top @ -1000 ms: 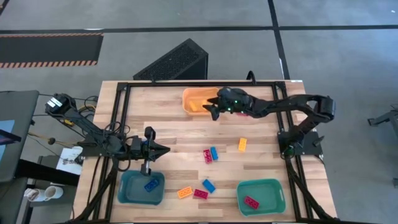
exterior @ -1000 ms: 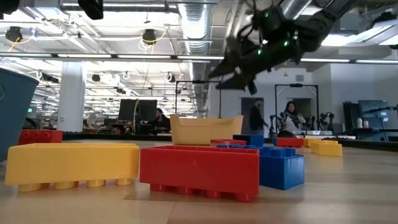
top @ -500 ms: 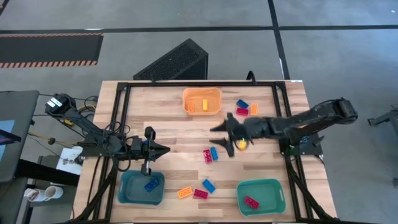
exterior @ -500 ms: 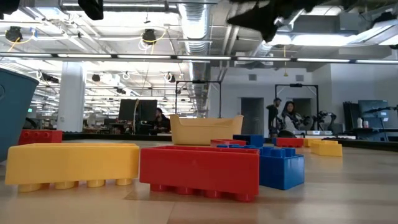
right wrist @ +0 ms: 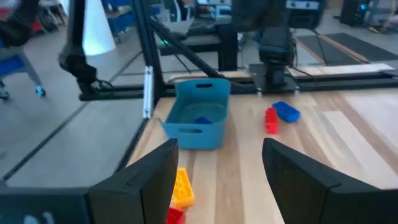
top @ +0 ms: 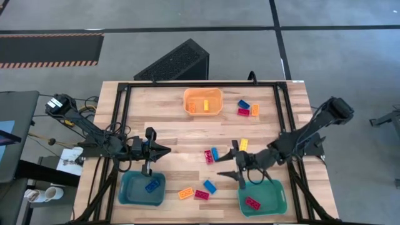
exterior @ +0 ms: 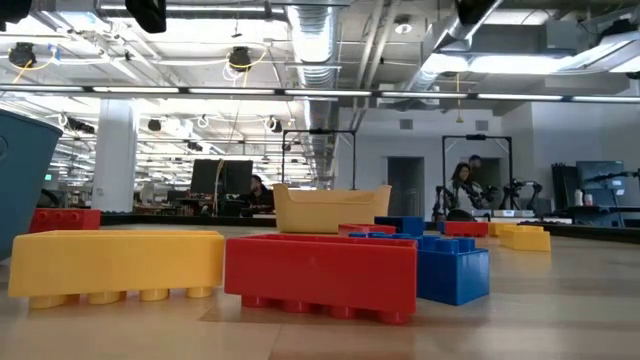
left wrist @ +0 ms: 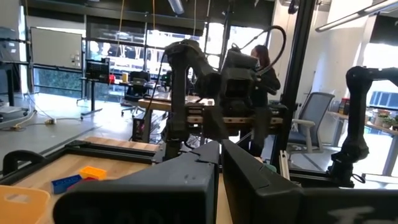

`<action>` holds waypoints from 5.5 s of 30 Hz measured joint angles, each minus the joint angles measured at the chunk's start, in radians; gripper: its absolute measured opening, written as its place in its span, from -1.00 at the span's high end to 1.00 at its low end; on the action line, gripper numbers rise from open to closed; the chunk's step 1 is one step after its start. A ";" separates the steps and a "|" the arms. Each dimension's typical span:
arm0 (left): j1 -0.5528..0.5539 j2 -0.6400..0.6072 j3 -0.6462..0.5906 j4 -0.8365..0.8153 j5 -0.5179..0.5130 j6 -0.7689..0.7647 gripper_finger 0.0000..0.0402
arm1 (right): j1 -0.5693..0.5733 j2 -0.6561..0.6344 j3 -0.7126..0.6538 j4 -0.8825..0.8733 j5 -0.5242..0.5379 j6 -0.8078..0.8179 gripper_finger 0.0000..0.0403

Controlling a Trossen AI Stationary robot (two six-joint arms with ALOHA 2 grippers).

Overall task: Sort & place blocks by color
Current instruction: Put the blue game piece into the blue bin

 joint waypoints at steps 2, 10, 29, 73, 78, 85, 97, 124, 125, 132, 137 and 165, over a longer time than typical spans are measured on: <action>0.000 0.000 0.000 0.000 -0.003 0.000 0.97 | 0.010 0.010 0.001 0.019 0.003 -0.005 -0.26; 0.007 0.000 0.000 -0.004 -0.014 0.001 0.97 | 0.018 0.008 0.001 0.046 0.027 -0.061 -0.26; 0.023 0.000 0.000 -0.044 -0.014 -0.053 0.97 | 0.000 -0.072 -0.215 0.276 0.144 -0.044 -0.26; 0.256 -0.221 0.299 -1.832 0.194 -0.832 0.13 | -0.024 -0.302 -0.373 0.328 0.046 -0.104 -0.26; 0.281 -0.197 0.299 -2.028 0.252 -0.887 0.13 | -0.024 -0.302 -0.373 0.317 0.046 -0.104 -0.26; 0.315 -0.161 0.299 -2.085 0.367 -0.848 0.12 | -0.024 -0.301 -0.373 0.294 0.049 -0.096 -0.26; 0.329 -0.158 0.171 -1.960 0.455 -0.725 0.12 | -0.024 -0.301 -0.373 0.287 0.049 -0.093 -0.26; 0.489 0.182 0.152 -1.872 0.590 -0.594 -0.49 | -0.028 -0.301 -0.373 0.271 0.049 -0.086 -0.26; 0.491 0.191 0.152 -1.864 0.597 -0.591 -0.48 | -0.028 -0.301 -0.373 0.269 0.049 -0.086 -0.26; 0.492 0.209 0.155 -1.836 0.603 -0.582 -0.12 | -0.028 -0.301 -0.373 0.267 0.049 -0.086 -0.26; 0.491 0.208 0.156 -1.828 0.591 -0.610 0.33 | -0.028 -0.301 -0.373 0.267 0.049 -0.086 -0.26; 0.189 0.022 0.528 -1.799 0.451 -0.676 0.49 | -0.029 -0.301 -0.372 0.279 0.049 -0.085 -0.26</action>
